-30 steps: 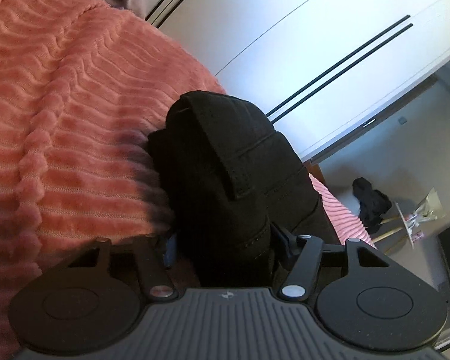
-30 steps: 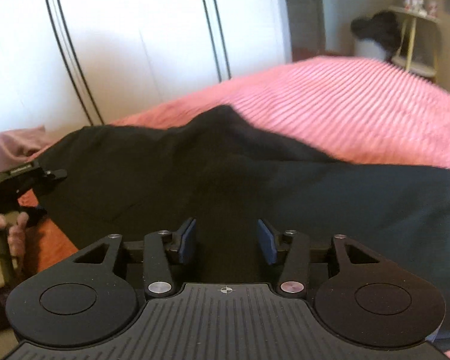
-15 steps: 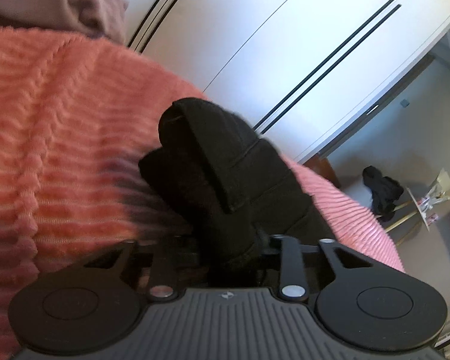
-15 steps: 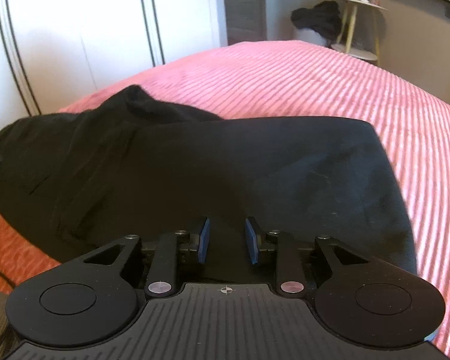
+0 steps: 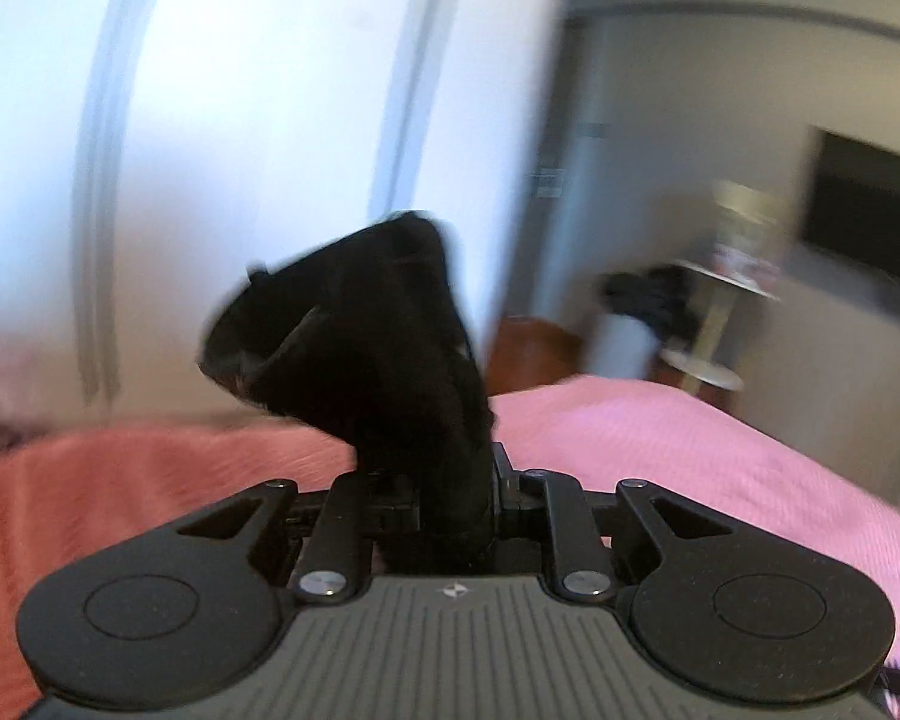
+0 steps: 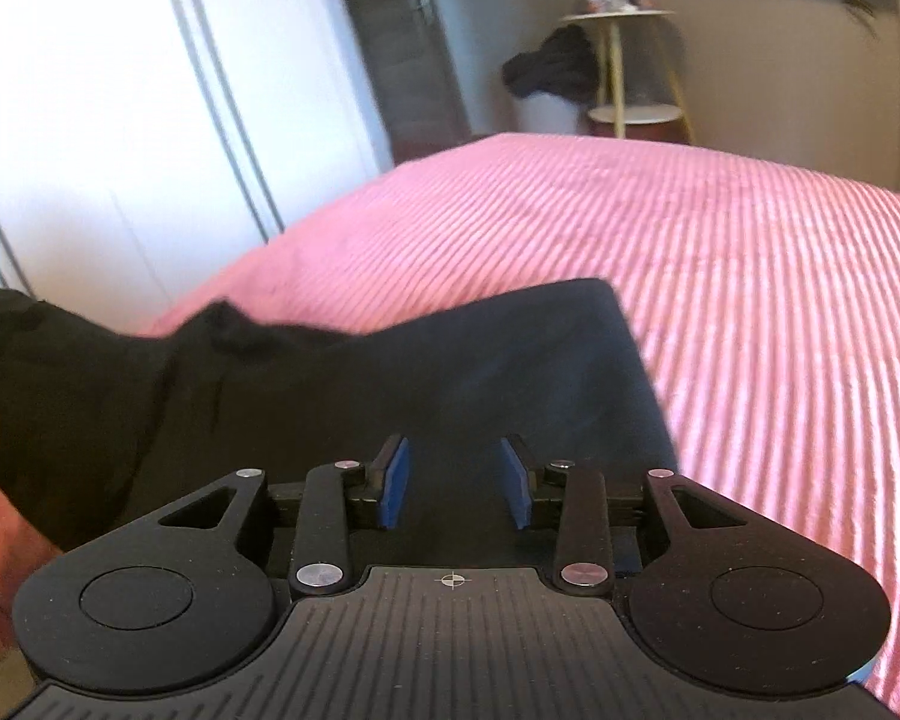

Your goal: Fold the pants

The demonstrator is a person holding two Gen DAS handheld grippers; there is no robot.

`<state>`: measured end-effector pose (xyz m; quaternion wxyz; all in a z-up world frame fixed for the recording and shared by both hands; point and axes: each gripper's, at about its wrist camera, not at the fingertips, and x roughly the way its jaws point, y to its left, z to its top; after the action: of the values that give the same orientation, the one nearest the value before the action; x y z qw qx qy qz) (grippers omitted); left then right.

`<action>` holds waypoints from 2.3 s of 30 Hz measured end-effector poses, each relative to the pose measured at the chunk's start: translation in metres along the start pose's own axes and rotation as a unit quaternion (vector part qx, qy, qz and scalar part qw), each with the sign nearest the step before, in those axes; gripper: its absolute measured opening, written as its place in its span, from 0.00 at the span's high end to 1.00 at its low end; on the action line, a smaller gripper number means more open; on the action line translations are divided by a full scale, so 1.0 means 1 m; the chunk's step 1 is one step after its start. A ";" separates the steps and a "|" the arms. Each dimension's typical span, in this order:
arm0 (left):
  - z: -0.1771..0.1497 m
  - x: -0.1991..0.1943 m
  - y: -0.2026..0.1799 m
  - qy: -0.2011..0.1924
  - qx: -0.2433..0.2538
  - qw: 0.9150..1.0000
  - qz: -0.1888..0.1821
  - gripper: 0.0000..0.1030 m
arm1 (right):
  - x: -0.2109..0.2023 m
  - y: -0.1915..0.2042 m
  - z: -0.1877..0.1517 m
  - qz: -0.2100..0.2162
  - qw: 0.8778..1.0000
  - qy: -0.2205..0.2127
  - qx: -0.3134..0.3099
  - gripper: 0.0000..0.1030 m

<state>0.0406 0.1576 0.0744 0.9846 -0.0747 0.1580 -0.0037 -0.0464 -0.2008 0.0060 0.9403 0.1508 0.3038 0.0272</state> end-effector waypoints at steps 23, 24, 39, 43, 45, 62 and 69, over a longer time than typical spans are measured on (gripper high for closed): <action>-0.101 0.001 -0.069 0.106 -0.121 0.987 0.029 0.04 | 0.031 -0.065 0.021 0.142 0.967 0.085 0.194 0.22; -0.106 0.000 -0.061 0.103 -0.137 0.984 0.044 0.04 | 0.042 -0.066 0.023 0.147 0.962 0.096 0.208 0.22; -0.121 0.034 -0.046 0.169 -0.173 0.968 0.066 0.04 | 0.102 -0.067 0.021 0.154 0.936 0.130 0.288 0.16; -0.124 0.034 -0.036 0.162 -0.205 0.963 0.071 0.04 | 0.098 -0.082 0.013 0.172 0.921 0.127 0.326 0.43; -0.124 0.034 -0.035 0.163 -0.208 0.962 0.070 0.04 | 0.096 -0.091 0.008 0.176 0.906 0.138 0.359 0.43; -0.125 0.042 -0.048 0.191 -0.166 0.963 0.092 0.04 | 0.106 -0.067 0.007 0.169 0.922 0.123 0.326 0.50; -0.126 0.043 -0.054 0.187 -0.147 0.965 0.107 0.04 | 0.112 -0.051 0.015 0.154 0.934 0.131 0.295 0.37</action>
<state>0.0434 0.0850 -0.0493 0.9103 -0.1996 0.3454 0.1108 0.0515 -0.2376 -0.0610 0.7897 0.4612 0.3920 0.1001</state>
